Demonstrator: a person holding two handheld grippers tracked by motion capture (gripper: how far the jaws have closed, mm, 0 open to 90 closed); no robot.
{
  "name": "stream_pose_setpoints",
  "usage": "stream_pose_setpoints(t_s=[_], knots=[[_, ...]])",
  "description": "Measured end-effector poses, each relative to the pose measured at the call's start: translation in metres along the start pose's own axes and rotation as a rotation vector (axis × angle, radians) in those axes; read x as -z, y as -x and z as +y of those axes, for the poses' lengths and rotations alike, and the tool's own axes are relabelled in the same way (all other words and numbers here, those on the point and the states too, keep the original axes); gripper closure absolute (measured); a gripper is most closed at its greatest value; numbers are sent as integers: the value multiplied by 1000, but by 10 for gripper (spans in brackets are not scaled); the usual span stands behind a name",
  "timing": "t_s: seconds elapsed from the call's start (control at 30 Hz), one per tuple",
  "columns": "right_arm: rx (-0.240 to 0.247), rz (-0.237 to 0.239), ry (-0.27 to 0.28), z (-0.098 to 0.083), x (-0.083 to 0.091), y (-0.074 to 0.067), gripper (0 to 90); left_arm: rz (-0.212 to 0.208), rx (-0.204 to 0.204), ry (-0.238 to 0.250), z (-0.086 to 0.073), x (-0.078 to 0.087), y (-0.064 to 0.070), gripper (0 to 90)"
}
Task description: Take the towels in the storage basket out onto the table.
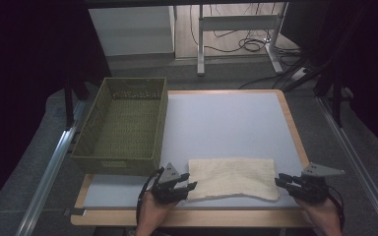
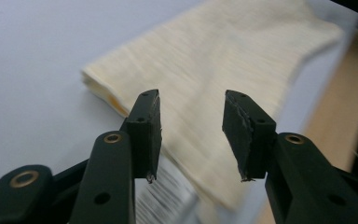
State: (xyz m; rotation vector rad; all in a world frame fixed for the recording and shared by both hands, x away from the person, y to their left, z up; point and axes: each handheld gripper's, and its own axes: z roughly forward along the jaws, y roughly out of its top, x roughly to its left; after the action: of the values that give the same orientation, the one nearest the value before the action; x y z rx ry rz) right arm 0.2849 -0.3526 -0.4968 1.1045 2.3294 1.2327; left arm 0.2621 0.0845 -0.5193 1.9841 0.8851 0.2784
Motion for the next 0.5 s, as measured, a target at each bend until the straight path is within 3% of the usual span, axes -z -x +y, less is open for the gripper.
stream_pose_setpoints(t_s=[0.03,0.07,0.23,0.27,0.3,0.37,0.4,0.43,0.5], knots=[[0,0,0,0,0,0,691,18,4,2,4,-4,-2,567],[2,-20,2,10,-8,7,684,74,6,4,14,-15,-6,558],[-4,-67,-4,24,-29,25,663,124,24,8,27,-30,-16,499],[-14,-72,-6,25,-33,30,662,173,22,-5,30,-38,-21,499],[-14,-72,-6,25,-33,30,662,173,22,-5,30,-38,-21,499],[-29,-93,-6,24,-42,38,656,240,28,-20,29,-46,-30,513],[-29,-93,-6,24,-42,38,656,240,28,-20,29,-46,-30,517],[-41,-97,-9,23,-46,41,645,253,59,-35,26,-52,-38,524],[-43,-98,-14,22,-48,42,637,253,65,-46,24,-55,-40,546]])
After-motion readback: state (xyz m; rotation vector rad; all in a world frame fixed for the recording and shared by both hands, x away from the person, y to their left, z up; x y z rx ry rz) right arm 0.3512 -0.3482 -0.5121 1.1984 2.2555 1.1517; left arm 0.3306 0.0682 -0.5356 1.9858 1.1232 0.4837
